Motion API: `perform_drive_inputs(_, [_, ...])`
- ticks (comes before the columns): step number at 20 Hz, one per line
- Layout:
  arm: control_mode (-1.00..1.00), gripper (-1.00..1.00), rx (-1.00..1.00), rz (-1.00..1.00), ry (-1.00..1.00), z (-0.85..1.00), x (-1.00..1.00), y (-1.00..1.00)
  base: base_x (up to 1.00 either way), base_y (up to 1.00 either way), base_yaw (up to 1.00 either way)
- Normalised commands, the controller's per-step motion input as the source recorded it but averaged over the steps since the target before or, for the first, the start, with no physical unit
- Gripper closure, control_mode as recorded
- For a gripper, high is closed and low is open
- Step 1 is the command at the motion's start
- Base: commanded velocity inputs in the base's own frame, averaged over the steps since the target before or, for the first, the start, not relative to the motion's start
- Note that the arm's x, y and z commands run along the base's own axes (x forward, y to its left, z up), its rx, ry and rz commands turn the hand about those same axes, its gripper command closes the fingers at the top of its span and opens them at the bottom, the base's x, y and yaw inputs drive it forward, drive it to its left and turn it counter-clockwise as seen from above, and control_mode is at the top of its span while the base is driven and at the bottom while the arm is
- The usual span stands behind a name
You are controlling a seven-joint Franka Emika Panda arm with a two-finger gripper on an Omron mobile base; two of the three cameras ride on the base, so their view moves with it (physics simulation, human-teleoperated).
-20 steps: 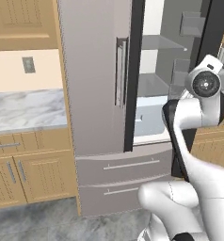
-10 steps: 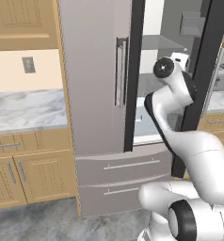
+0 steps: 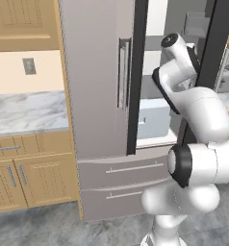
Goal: Retrieve the peach and tangerine from the fridge and place them into the bowl on the dining table.
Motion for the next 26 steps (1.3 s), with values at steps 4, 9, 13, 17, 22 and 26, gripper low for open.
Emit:
perform_drive_inputs(4, [-1.00,-1.00,0.00,-0.12,0.19,-0.26,-0.01,-1.00,0.00,0.00,0.00])
perform_drive_inputs(9, [-1.00,-1.00,0.01,-0.16,0.03,-0.18,-0.93,-0.96,0.00,0.00,0.00])
perform_drive_inputs(13, [-1.00,-1.00,0.00,-0.06,-0.13,0.00,-1.00,-0.64,0.00,0.00,0.00])
perform_drive_inputs(17, [-1.00,-1.00,-0.06,0.00,-0.28,0.08,-1.00,0.18,0.00,0.00,0.00])
perform_drive_inputs(22, [-1.00,-1.00,-0.20,0.01,-0.27,0.12,-1.00,0.70,0.00,0.00,0.00])
perform_drive_inputs(26, [-1.00,-1.00,-0.23,0.06,-0.36,0.01,-1.00,1.00,0.00,0.00,0.00])
